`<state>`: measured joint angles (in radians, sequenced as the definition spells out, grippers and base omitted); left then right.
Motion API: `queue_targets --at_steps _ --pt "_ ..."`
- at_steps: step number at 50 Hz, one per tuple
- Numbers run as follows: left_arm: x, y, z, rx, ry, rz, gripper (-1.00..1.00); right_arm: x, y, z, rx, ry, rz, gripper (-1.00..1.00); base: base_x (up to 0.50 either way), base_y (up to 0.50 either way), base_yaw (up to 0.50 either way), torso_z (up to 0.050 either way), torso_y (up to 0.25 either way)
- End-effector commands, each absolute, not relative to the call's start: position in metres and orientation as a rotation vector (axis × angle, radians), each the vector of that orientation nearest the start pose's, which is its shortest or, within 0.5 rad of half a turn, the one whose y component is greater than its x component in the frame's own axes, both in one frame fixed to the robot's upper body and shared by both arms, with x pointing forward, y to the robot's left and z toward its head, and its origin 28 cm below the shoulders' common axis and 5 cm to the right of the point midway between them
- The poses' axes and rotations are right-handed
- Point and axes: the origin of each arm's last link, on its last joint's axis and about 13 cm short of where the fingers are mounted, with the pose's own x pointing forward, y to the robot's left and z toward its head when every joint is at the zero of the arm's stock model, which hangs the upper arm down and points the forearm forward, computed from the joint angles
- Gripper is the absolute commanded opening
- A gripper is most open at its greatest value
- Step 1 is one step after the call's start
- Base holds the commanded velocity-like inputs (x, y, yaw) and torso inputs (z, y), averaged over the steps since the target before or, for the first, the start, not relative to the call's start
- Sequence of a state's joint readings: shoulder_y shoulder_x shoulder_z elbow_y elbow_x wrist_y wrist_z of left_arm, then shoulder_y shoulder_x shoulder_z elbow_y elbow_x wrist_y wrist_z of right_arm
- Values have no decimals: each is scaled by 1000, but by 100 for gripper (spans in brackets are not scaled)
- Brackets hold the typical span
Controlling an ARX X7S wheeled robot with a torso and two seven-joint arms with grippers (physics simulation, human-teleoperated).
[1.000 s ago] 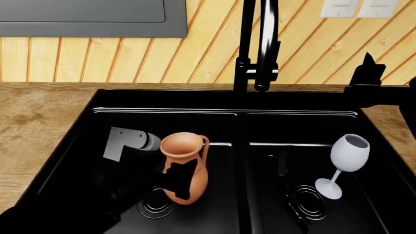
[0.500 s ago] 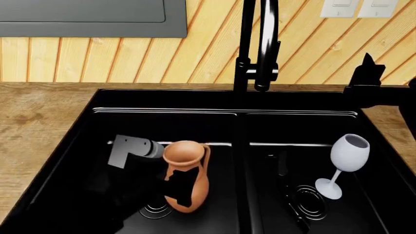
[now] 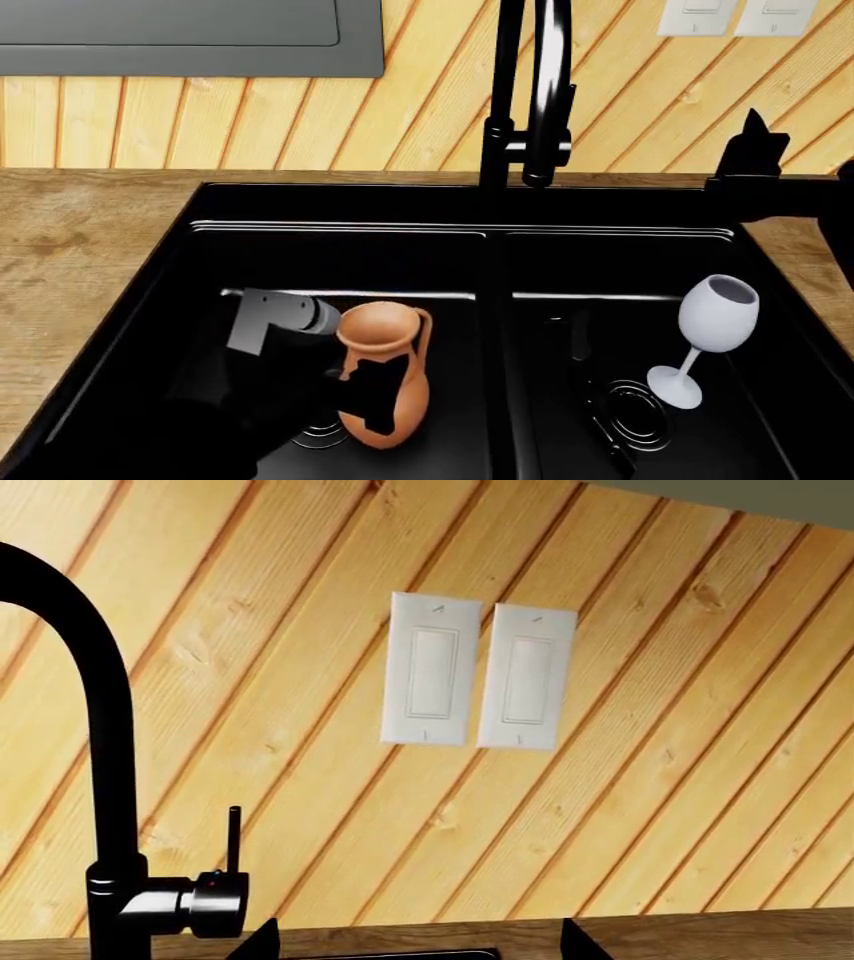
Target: Pick the jug and wine glass and place them in the sink. Then turn on the water.
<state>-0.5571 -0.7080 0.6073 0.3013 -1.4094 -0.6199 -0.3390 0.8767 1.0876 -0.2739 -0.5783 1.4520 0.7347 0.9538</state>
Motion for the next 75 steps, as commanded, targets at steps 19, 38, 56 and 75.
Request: queue_targets --at_steps 19,38,56,75 --pt "233 219 132 -271 498 -569 -100 212 -183 284 -114 -114 -200 100 0 0 0 0 1" --pt "230 218 127 -257 534 -595 100 212 -182 285 -113 -117 -199 100 0 0 0 0 0" --pt "222 220 132 -225 543 -606 100 212 -183 285 -113 -118 -200 100 0 0 0 0 0" --pt "206 227 150 -143 525 -610 100 213 -182 284 -114 -116 -194 100 0 0 0 0 0"
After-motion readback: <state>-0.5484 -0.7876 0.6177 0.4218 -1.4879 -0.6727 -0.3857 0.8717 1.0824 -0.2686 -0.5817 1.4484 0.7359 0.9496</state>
